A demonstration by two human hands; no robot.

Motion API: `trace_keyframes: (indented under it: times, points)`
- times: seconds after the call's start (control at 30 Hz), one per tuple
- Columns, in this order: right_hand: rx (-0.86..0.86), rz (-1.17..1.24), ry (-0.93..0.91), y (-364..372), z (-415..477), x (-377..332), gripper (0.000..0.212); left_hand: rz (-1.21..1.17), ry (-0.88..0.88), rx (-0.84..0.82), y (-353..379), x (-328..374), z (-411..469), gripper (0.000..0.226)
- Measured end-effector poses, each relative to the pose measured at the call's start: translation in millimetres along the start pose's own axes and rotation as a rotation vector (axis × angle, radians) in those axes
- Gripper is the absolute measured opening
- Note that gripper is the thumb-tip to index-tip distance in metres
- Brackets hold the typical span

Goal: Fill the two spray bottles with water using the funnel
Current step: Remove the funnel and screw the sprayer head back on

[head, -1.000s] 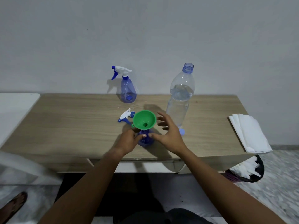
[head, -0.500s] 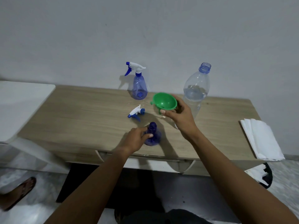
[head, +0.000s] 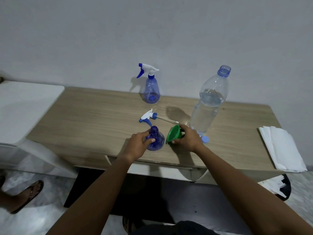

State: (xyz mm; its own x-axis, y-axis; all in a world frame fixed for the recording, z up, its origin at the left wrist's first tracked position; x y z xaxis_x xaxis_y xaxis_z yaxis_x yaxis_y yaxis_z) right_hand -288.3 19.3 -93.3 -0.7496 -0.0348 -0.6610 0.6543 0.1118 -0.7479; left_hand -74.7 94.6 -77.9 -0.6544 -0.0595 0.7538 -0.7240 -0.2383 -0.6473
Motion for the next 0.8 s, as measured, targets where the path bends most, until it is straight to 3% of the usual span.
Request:
trace_keyframes:
  times: [0.4,0.63,0.8]
  points:
    - [0.026,0.016,-0.052,-9.3,-0.4,-7.2,0.113,0.006,-0.008,-0.003,-5.6,1.8,3.9,0.022]
    - [0.087,0.166,-0.089,-22.3,19.8,-53.0,0.079,0.01,-0.002,-0.005,-11.2,4.6,12.5,0.029]
    - [-0.009,0.119,-0.065,5.8,67.1,-84.3,0.062,0.002,0.011,-0.01,-11.4,0.8,18.3,0.03]
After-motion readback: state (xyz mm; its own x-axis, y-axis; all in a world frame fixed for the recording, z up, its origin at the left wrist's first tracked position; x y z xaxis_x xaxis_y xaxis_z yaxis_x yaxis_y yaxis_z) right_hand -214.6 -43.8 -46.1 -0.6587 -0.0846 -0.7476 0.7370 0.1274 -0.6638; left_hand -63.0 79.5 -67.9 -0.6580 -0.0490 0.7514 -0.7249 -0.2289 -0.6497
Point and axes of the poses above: each hand's wrist, its own z-axis towards the middle knuckle, its own y-axis out of the palm, x = y × z, the point moved 8 cm from there along z, towards the middle knuckle, and after that the axes turned 14 degrees about x, right-handed, at the moved point
